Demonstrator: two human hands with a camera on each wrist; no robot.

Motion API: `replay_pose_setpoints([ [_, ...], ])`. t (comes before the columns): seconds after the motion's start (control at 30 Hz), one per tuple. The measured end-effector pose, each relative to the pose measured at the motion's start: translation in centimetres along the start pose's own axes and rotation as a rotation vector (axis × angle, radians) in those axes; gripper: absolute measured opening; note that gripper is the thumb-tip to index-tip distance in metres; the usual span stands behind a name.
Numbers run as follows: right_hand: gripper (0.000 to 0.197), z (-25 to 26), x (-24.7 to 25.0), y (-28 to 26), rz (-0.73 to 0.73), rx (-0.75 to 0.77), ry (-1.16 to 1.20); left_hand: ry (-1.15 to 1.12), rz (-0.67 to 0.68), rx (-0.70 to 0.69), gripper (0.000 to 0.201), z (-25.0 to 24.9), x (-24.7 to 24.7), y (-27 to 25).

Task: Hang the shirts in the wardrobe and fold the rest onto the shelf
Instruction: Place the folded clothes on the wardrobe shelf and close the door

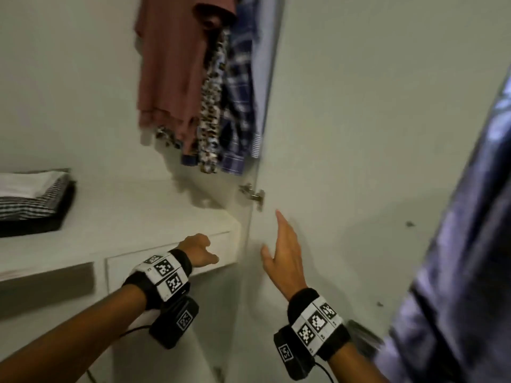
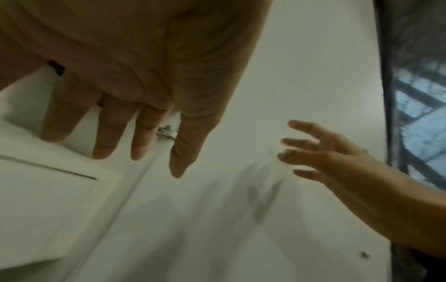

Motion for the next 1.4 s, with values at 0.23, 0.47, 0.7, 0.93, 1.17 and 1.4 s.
replay_pose_setpoints([
  [0.23, 0.065, -3.1, 19.4, -4.8, -0.671, 0.084, -0.482, -0.128, 0.137, -0.301, 0.068, -16.0, -10.1, -3.4],
  [0.47, 0.036, -8.1, 20.3, -5.2, -0.360, -0.302, 0.316, -0.200, 0.150, -0.502, 0.094, -22.8, -13.9, -8.0],
  [0.7, 0.064, -4.4, 19.7, -6.6, -0.276, -0.305, 0.465, -0.312, 0.072, -0.577, 0.097, -20.0, -13.9, -13.4],
  [0.93, 0.039, 4.4, 13.4, -9.0, -0.215, -0.083, 0.392, -0.452, -0.198, -0.532, 0.079, -11.5, -10.5, -19.1],
  [1.17, 0.011, 14.5, 1.0, -5.3, 0.030, -0.024, 0.305, -0.434, -0.403, -0.172, 0.046, 3.1, -3.9, -19.1],
  [1.4, 0.017, 18.0, -5.1, -1.3, 0.251, -0.017, 0.193, -0.384, -0.458, -0.019, 0.039, 9.1, -0.1, -15.5],
])
Point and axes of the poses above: each hand's wrist, its own y-axis towards the middle knuckle, its own x-axis out of the back of the hand, z = x × y, the point moved 4 cm from there along y, towards the middle knuckle, and after that the axes turned 6 degrees about y, right-handed, at the moved point
